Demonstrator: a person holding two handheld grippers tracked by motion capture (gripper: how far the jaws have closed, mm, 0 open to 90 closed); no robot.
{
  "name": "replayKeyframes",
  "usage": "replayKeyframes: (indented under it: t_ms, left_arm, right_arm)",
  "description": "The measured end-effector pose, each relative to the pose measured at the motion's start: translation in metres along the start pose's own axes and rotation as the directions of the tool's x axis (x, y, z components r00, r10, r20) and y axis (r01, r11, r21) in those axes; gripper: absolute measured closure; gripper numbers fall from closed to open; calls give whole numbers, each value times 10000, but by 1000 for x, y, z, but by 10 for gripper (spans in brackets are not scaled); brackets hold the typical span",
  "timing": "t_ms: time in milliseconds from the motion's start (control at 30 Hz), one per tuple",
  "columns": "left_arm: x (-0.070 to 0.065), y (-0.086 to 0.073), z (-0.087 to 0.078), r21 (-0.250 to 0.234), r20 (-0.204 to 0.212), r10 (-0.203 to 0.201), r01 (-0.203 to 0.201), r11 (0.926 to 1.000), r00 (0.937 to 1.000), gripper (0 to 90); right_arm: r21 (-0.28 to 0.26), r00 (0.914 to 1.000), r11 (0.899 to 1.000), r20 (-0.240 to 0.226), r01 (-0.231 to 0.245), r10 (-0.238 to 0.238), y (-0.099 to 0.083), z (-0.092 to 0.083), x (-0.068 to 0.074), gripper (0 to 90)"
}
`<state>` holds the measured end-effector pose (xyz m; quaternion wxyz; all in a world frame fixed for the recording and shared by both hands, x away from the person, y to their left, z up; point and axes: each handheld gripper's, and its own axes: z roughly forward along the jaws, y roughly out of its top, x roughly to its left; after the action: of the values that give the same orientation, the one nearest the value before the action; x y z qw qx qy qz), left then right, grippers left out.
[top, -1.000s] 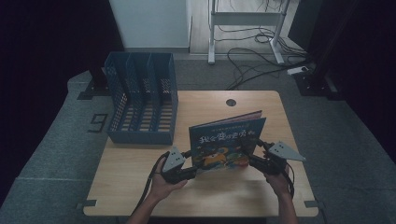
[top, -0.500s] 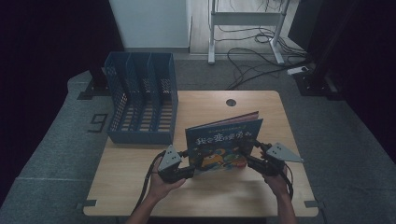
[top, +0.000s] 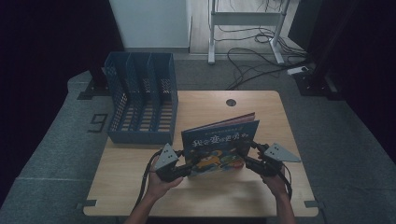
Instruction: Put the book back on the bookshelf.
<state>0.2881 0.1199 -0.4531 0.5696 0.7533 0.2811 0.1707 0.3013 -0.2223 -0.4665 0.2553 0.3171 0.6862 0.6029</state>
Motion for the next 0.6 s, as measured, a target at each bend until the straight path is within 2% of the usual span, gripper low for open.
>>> replayKeyframes:
  t_ms: [200, 400, 533, 600]
  left_arm:
    - [1, 0, -1, -3, -32, 94, -94, 10000, 10000, 588]
    - [0, -1, -1, -50, 9, 130, -130, 9999, 9999, 580]
    - [-2, 0, -1, -53, 225, 200, -199, 9998, 9995, 579]
    - [-3, 0, -1, 22, 396, 314, -315, 9995, 9987, 579]
  right_arm:
    - [221, 9995, 9993, 39, 304, -305, 2, 0, -1, 421]
    - [125, 9992, 9997, 321, 225, -229, 4, -1, -1, 357]
    - [162, 9979, 9997, 615, 188, -198, 7, 0, 2, 356]
    - [137, 9979, 9997, 600, 222, -230, 7, 1, 4, 356]
